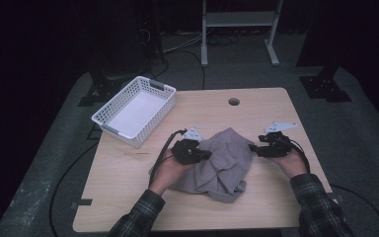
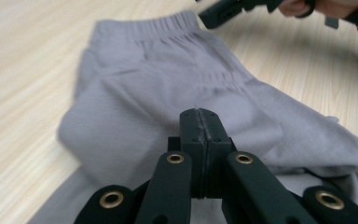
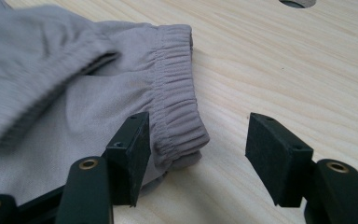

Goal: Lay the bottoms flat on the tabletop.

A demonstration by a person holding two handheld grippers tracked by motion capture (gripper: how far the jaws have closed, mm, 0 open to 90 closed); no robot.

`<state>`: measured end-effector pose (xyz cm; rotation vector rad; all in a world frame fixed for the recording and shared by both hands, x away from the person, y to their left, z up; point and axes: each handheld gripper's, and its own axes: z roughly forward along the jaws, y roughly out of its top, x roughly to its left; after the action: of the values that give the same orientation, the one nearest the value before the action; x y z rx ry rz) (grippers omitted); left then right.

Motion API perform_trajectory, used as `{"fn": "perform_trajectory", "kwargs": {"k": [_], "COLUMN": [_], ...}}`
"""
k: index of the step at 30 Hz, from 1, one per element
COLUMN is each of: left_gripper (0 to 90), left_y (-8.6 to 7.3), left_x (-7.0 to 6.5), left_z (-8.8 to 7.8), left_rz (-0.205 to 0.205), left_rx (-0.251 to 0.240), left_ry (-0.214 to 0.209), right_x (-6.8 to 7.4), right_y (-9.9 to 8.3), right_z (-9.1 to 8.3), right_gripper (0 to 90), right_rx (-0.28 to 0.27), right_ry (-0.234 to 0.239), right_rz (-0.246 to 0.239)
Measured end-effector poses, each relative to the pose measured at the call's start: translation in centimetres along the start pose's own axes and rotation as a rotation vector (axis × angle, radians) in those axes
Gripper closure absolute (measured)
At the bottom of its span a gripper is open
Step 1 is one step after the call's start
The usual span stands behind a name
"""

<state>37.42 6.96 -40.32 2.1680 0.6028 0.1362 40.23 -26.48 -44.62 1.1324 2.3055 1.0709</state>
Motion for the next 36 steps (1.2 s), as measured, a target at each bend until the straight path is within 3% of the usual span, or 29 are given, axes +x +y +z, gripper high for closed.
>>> {"fn": "perform_trajectory", "kwargs": {"k": [9,20,28,31,36], "left_gripper": [90.0,89.9,89.8,87.2,75.3], "left_y": [-2.3,-7.4,-10.1,-10.4,-9.4], "left_x": [0.5,1.4,2.1,2.5,2.0], "left_z": [-5.2,-10.0,-12.0,-12.4,-12.0], "left_rz": [-0.044,-0.126,-0.175,-0.189,-0.164], "left_rx": [-0.039,-0.005,0.056,0.051,0.013], "left_ry": [0.08,0.181,0.273,0.3,0.274], "right_x": [-0.1,-0.1,-0.1,-0.1,-0.1], "right_y": [-0.1,-0.2,-0.2,-0.2,-0.3], "right_z": [-0.1,-0.1,-0.1,0.0,0.0], "right_gripper": [38.6,37.2,36.9,36.7,36.4], "right_rx": [0.003,0.009,0.012,0.014,0.016], "right_ry": [-0.005,-0.006,-0.008,-0.007,-0.006], "right_rz": [-0.007,-0.006,-0.003,-0.002,-0.002]}}
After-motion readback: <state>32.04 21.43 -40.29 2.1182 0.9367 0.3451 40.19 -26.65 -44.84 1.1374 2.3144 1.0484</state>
